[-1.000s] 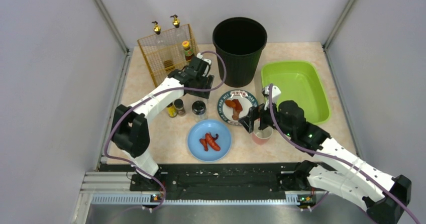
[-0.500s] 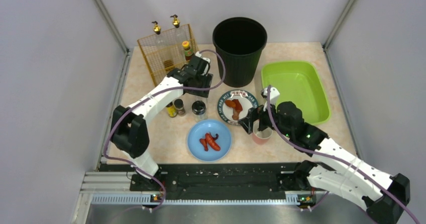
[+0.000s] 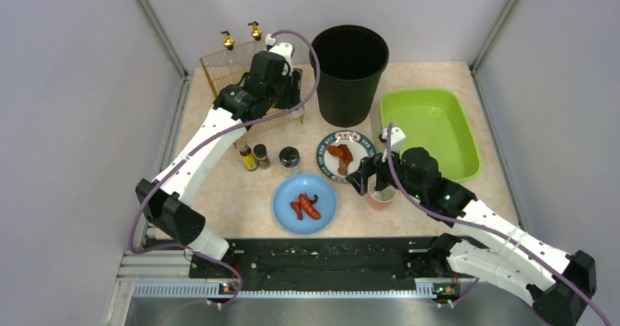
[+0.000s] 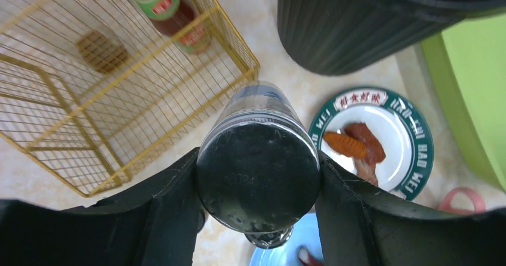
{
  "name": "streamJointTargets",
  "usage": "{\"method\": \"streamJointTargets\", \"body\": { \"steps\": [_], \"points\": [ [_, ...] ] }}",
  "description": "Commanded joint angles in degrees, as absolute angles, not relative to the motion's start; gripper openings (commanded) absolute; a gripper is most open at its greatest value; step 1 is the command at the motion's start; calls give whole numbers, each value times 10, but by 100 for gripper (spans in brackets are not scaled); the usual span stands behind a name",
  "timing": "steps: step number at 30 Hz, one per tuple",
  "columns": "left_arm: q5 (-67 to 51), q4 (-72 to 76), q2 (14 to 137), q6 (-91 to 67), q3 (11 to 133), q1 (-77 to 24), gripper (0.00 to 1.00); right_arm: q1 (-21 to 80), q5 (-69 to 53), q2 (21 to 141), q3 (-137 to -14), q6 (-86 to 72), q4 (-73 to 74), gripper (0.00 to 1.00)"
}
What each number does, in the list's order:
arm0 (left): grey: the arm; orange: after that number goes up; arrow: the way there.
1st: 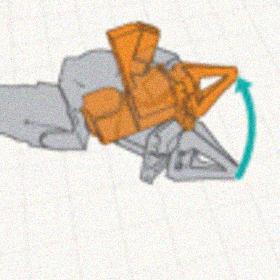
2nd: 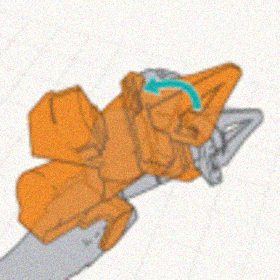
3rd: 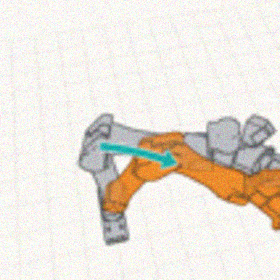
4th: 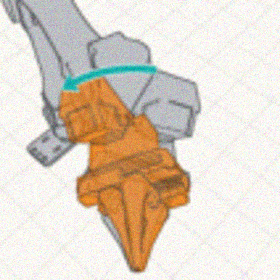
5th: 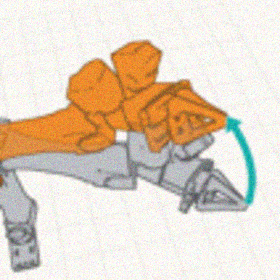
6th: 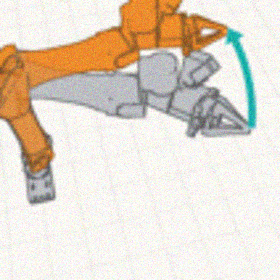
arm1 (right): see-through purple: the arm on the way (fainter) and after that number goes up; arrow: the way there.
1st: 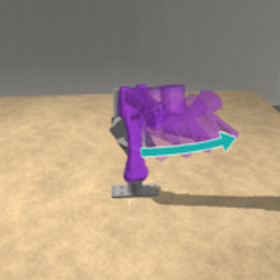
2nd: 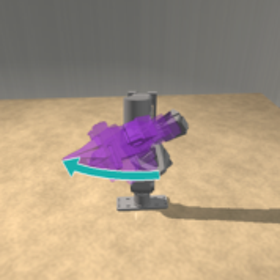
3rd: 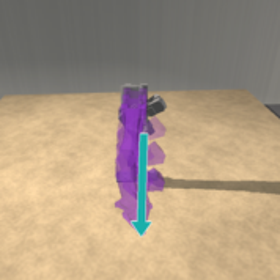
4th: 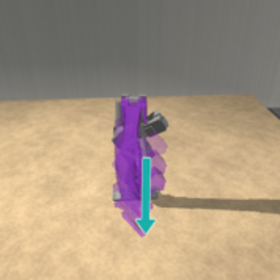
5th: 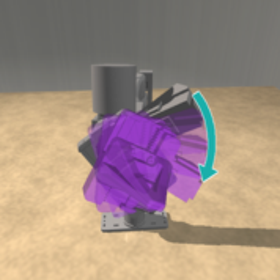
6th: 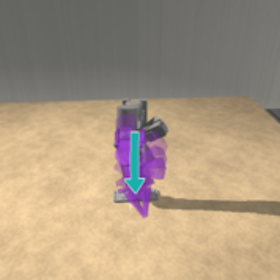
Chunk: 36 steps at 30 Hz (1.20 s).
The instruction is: Clear the kitchen counter
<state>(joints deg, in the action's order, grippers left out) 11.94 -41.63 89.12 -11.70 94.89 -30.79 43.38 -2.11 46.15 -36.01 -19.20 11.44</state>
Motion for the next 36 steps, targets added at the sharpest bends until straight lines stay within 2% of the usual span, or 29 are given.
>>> {"method": "streamJointTargets", "body": {
  "steps": [1,7,17,27,36],
  "points": [
    [188,-367,859,-104,1007,-303,0,436,-30,466,-375,-190,87,97],
    [240,-335,850,-103,1028,-271,0,436,-31,464,-377,-185,89,97],
    [216,-308,875,-119,1066,-169,0,436,-43,468,-374,-184,82,97],
    [199,-310,960,-138,1123,-145,0,435,-42,467,-367,-187,76,97],
    [198,-298,1010,-154,1126,-136,0,436,-38,466,-362,-186,75,97]
  ]
}}
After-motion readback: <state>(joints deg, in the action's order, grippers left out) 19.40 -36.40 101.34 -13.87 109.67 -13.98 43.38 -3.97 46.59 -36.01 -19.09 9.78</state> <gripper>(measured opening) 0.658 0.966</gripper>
